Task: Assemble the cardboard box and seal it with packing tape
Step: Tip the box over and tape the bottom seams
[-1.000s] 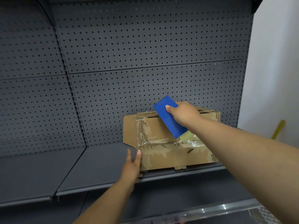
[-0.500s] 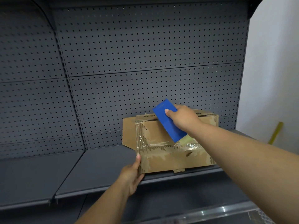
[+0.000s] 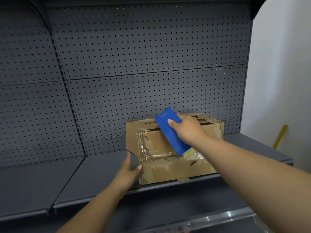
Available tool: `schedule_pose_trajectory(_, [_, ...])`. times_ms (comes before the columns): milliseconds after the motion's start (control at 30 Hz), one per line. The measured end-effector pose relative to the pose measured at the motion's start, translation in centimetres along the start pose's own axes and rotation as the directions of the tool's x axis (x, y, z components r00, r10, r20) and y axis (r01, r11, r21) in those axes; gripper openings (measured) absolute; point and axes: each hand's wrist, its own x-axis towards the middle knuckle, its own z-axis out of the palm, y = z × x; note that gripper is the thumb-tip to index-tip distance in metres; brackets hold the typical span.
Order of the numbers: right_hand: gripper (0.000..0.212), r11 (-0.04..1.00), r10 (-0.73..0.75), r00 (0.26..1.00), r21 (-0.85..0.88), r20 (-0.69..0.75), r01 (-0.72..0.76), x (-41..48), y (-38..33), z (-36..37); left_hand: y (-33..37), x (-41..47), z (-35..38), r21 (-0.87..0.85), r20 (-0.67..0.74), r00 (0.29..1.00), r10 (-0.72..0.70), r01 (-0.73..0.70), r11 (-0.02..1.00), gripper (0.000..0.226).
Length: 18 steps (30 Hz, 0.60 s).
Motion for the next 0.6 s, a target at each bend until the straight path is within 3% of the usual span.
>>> schedule_pose_trajectory(100, [0.037, 1.0, 0.018, 1.0, 0.025, 0.0, -0.018, -0.3, 0.0, 0.3, 0.3, -0.9, 3.0, -0.197, 0.05, 0.988, 0.148, -0.136, 0.971, 0.067])
schedule_pose_trajectory(200, [0.033, 0.999, 0.019, 1.0, 0.036, 0.008, -0.02, -0.7, 0.1, 0.4, 0.1, -0.3, 4.7, -0.369, -0.053, 0.986, 0.158, -0.166, 0.914, 0.06])
schedule_pose_trajectory(300, [0.032, 0.999, 0.027, 1.0, 0.032, 0.0, -0.027, -0.9, 0.1, 0.5, 0.5, -0.1, 5.4, -0.268, -0.129, 0.979, 0.158, -0.188, 0.945, 0.062])
schedule_pose_trajectory(433, [0.034, 0.999, 0.034, 0.999, 0.032, 0.008, -0.035, -1.2, 0.0, 0.7, 1.1, 0.6, 4.9, -0.098, -0.236, 0.968, 0.087, -0.112, 0.989, 0.073])
schedule_pose_trajectory(533, [0.034, 0.998, 0.033, 0.999, 0.048, 0.005, -0.033, -1.5, -0.1, 0.7, 3.5, 1.6, 3.7, 0.022, -0.389, 0.884, 0.26, -0.273, 0.962, 0.073])
schedule_pose_trajectory(600, [0.035, 0.997, 0.044, 0.999, 0.057, 0.0, -0.044, -1.6, 0.0, 0.6, 4.7, 2.4, 3.0, 0.154, -0.392, 0.835, 0.387, -0.355, 0.922, 0.061])
